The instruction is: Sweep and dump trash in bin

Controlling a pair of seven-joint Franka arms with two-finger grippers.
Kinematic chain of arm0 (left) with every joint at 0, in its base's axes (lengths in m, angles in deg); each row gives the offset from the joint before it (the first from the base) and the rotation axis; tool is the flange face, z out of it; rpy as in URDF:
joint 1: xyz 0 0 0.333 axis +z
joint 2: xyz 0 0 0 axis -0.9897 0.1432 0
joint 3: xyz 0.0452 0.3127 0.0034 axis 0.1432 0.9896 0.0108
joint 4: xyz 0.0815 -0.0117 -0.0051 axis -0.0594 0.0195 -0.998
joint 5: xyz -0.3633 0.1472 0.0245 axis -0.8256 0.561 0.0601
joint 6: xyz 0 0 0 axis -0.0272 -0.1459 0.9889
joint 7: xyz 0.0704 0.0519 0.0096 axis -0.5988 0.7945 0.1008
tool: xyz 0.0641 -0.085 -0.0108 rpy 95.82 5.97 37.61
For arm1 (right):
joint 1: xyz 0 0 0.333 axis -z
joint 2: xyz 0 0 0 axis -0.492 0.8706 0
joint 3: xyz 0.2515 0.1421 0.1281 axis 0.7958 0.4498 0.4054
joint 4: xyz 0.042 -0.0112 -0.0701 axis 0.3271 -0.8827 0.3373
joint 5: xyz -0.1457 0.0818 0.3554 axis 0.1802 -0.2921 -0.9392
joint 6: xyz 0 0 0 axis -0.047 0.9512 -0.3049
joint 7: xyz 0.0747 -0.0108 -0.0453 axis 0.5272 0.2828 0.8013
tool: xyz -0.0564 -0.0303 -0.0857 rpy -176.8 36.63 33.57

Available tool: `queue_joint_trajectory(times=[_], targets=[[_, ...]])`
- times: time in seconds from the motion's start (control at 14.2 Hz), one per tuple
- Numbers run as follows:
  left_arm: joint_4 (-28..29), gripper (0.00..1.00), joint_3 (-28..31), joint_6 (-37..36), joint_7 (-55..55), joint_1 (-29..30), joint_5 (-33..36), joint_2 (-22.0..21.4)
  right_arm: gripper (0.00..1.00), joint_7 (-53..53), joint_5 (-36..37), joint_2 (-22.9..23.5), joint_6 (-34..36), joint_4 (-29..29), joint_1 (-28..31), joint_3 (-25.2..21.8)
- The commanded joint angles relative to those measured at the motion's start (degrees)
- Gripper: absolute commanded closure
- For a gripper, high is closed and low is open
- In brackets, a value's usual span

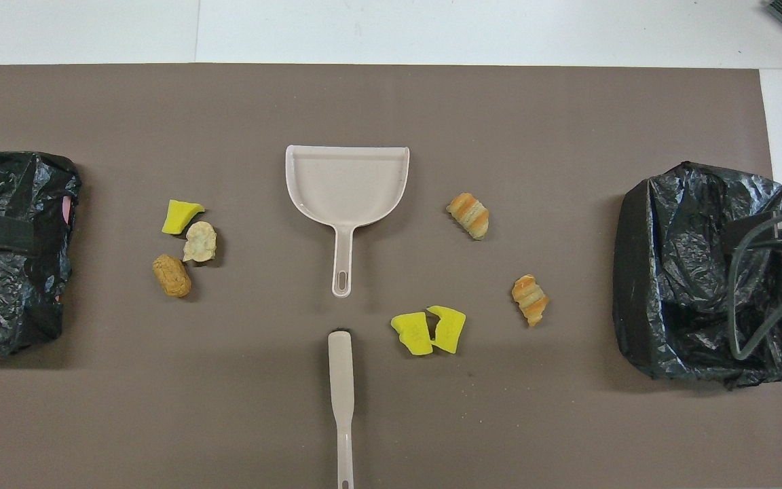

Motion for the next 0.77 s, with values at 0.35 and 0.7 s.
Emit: queue_joint_trajectory(times=[0.35,0.7], targets=[[0.9,0.00,0.6,1.1,-0.5,-0.5,-2.4,-0.3,0.00,-0.8,-0.7,-0.1,1.2,0.3,0.2,0.2],[0.9,0.00,0.4,0.9,-0.2,-0.6,-2.4,-0.4,0.00,-0.7,-0.7,-0.2,1.2,0.2,0.2,0.2]])
